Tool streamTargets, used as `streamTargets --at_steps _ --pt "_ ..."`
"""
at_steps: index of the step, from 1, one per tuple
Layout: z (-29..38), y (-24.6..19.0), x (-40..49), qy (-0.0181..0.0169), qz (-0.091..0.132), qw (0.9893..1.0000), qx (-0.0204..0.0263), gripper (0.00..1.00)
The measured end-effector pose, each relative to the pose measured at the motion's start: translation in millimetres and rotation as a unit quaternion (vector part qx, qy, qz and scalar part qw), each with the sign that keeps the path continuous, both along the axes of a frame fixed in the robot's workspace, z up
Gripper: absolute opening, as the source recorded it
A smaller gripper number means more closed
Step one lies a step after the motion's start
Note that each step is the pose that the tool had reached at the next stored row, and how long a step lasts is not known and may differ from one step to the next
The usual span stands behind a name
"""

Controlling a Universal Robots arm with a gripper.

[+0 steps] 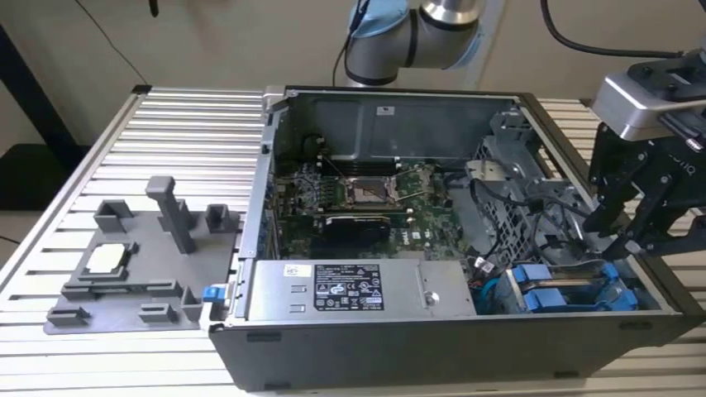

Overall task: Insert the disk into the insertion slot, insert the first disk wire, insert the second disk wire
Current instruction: 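Insert the disk into the insertion slot, then insert the first disk wire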

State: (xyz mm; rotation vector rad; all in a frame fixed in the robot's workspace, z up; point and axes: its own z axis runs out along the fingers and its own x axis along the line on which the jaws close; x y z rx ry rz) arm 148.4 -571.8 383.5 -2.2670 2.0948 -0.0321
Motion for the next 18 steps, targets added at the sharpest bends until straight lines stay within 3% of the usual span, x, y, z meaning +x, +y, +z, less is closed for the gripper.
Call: streamTargets --at_steps 18 --pt "-4.5 13.8 10.8 0.0 0.018 0.9998 0.0 0.4"
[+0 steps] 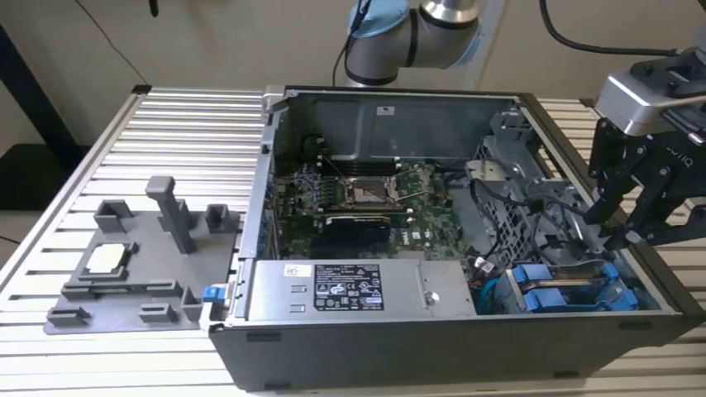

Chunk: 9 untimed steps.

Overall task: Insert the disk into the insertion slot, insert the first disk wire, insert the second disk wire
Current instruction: 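Insert the first disk wire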

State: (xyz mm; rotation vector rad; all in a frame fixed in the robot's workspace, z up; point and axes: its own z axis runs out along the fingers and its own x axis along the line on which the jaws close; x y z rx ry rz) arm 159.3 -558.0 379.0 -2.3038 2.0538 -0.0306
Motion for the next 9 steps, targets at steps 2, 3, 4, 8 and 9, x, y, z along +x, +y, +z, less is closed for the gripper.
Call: streamTargets --at_steps 2,3,4,8,9 --pt "-0.9 1.1 1.5 0.0 0.003 1.0 0.0001 0.4" --pt "-1.3 1.5 2.3 0.0 0.004 1.0 0.0001 0.4" --pt "-1.7 2.0 3.1 0.0 0.005 1.0 0.0001 0.4" --pt "-2.8 3.2 7.4 0.0 0.011 0.9999 0.0001 0.4" --pt "-3.0 3.3 9.2 0.0 0.013 0.9999 0.0001 0.4"
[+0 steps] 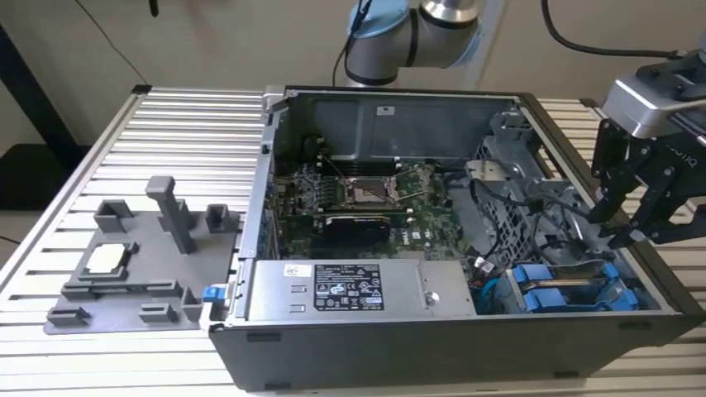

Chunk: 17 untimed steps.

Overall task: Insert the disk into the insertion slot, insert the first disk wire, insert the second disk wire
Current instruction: 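Insert the first disk wire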

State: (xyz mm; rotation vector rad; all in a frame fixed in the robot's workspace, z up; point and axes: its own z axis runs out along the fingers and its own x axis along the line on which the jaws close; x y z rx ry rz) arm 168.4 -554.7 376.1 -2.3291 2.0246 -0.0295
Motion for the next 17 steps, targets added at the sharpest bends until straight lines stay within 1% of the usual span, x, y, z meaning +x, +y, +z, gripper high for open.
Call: streamTargets --at_steps 4,8,11,14,17 --pt "-0.2 0.2 6.1 0.0 0.006 1.0 0.0 0.4" --pt "-0.2 0.2 9.2 0.0 0.009 1.0 0.0 0.4" --pt "-0.6 1.3 12.1 0.0 0.012 0.9999 0.0002 0.4" --pt "-1.4 3.7 14.1 0.0 0.015 0.9999 0.0001 0.4" --pt "-3.3 7.8 14.4 0.0 0.019 0.9998 0.0001 0.4"
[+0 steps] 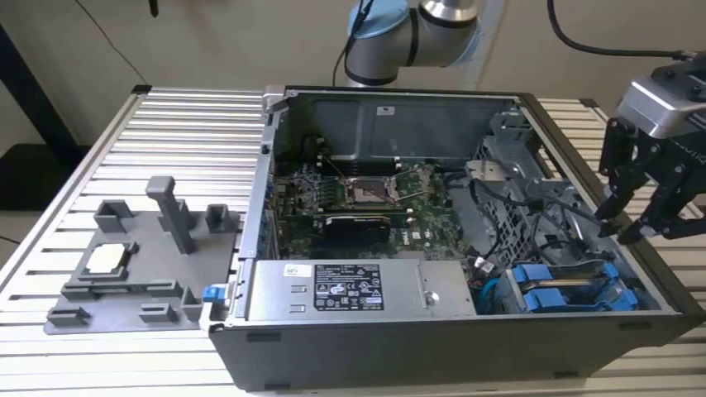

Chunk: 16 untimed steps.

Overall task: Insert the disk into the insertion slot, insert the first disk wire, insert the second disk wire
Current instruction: 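Insert the first disk wire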

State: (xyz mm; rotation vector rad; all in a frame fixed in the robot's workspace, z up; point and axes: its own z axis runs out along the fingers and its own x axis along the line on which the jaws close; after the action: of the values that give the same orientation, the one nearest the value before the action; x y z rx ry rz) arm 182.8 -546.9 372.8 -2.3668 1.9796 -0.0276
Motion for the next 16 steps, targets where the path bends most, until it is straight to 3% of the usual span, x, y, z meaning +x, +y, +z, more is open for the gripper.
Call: streamTargets --at_steps 7,9,10,13,16 --pt "-3.6 3.9 2.7 0.0001 0.007 1.0 -0.0014 0.4" --pt "-3.7 4.7 3.4 0.0042 0.008 0.9999 -0.0058 0.37" --pt "-3.9 4.9 3.9 0.0075 0.008 0.9999 -0.0087 0.25" --pt "-3.8 5.4 6.2 0.0153 0.008 0.9997 -0.0147 0.19" --pt "-3.7 5.4 6.4 0.0159 0.008 0.9997 -0.0152 0.19"
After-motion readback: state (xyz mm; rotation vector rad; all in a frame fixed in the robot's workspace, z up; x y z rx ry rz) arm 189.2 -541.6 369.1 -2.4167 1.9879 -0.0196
